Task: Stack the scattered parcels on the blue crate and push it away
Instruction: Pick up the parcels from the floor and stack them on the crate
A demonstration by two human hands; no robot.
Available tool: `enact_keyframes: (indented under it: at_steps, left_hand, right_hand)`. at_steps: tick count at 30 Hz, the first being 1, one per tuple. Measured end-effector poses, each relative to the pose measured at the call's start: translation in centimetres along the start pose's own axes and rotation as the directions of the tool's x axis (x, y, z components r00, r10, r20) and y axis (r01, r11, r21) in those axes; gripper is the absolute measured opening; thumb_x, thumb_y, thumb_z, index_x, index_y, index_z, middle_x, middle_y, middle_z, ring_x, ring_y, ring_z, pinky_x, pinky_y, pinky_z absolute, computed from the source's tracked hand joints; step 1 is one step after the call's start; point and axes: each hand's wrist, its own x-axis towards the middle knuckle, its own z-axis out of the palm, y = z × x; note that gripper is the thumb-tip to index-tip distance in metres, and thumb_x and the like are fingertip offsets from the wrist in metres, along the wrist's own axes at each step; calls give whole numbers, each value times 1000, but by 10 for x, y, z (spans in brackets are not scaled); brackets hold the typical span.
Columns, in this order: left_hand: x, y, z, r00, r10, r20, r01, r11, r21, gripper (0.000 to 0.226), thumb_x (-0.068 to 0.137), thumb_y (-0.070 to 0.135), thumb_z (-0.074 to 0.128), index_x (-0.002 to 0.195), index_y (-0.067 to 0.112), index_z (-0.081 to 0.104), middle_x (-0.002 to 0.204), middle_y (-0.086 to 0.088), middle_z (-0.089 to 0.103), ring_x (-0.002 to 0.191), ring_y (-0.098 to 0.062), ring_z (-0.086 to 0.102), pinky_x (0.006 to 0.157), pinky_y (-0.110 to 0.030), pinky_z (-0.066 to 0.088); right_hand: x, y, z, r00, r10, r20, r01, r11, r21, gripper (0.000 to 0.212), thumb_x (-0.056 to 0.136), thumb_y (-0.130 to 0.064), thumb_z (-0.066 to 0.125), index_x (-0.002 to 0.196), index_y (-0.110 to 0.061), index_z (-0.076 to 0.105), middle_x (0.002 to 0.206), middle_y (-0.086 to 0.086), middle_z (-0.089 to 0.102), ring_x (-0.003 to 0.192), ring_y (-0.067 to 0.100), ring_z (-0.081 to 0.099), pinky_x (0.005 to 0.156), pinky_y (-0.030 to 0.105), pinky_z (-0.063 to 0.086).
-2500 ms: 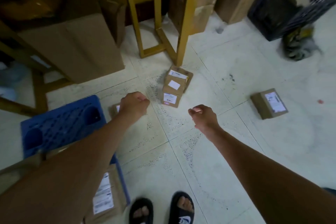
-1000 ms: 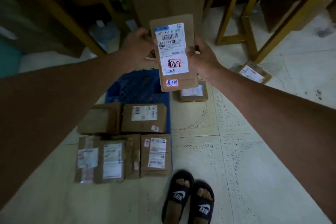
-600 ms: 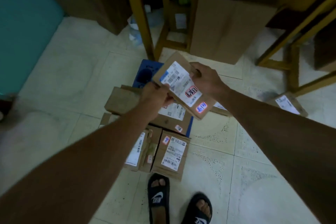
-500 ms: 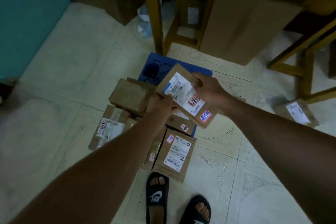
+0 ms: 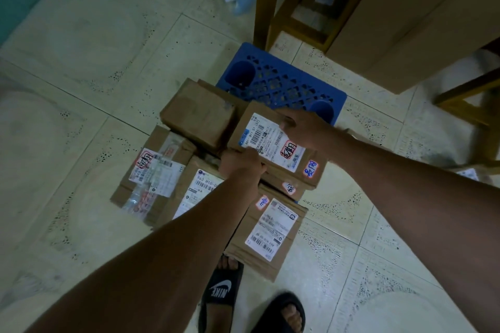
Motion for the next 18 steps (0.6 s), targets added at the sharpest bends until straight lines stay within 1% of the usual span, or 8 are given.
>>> enact_keyframes:
  at_steps: [1,3,5,7,10,13,16,18]
  left_hand:
    - [0,1,-2,1000,-10,-4,10,1000,-17,16,94,11,52,106,1,56,108,-15,68,78,-25,71,71,-38,62]
    - [-1,5,-6,999,-14,-29,14,1000,-14,7,93,9,52,89,3,53,98,-13,67,74,-24,69,74,-41,62]
    - [-2,8,-10,999,-23,-25,23,1000,2,8,94,11,52,91,4,52,95,-12,65,65,-19,64,75,-40,61]
    - [-4,10,-11,999,-35,3,35,999,14,11,96,12,49,97,3,55,99,-14,68,65,-17,64,75,-38,61]
    - [-5,8,-16,998,-57,-16,57,998,18,13,95,11,50,83,7,49,97,-13,69,64,-20,66,70,-35,61]
    - [-2,5,-19,999,-41,7,40,997,71,11,95,14,53,95,3,55,99,-12,71,59,-15,66,57,-26,59]
    - [-1,7,-20,997,-60,46,59,998,30,19,92,11,54,109,2,58,90,-8,66,62,-18,66,68,-34,62]
    - [-3,7,-23,995,-78,66,77,997,25,23,91,13,54,111,2,58,82,-6,63,65,-20,66,75,-39,62]
  right_hand:
    - [2,-2,1,1000,-7,8,7,1000,-12,31,101,-20,41,131,-14,48,107,13,66,80,24,69,77,48,59]
    - [3,-7,2,1000,-16,26,16,1000,-3,35,101,-20,40,135,-17,47,107,9,64,82,24,69,78,46,59]
    - [1,-10,3,999,-1,44,0,1000,17,33,102,-20,40,134,-16,47,105,14,66,82,25,69,79,47,58]
    - [-2,-11,3,998,23,51,-25,999,28,32,102,-20,39,133,-15,47,106,19,66,86,28,70,81,49,57]
    - [-1,-13,4,998,20,62,-19,1000,-9,39,102,-22,39,141,-23,41,113,18,65,90,28,69,80,43,59]
    - [-1,-12,10,999,23,48,-22,1000,-12,41,102,-24,39,143,-24,39,112,18,65,85,26,70,79,43,59]
    - [0,-9,15,1000,30,0,-30,999,-12,43,102,-27,39,145,-26,36,119,18,63,81,23,69,79,45,59]
    - [-1,-6,18,999,33,-30,-32,999,15,46,101,-29,39,147,-30,34,122,17,63,83,24,69,79,45,59]
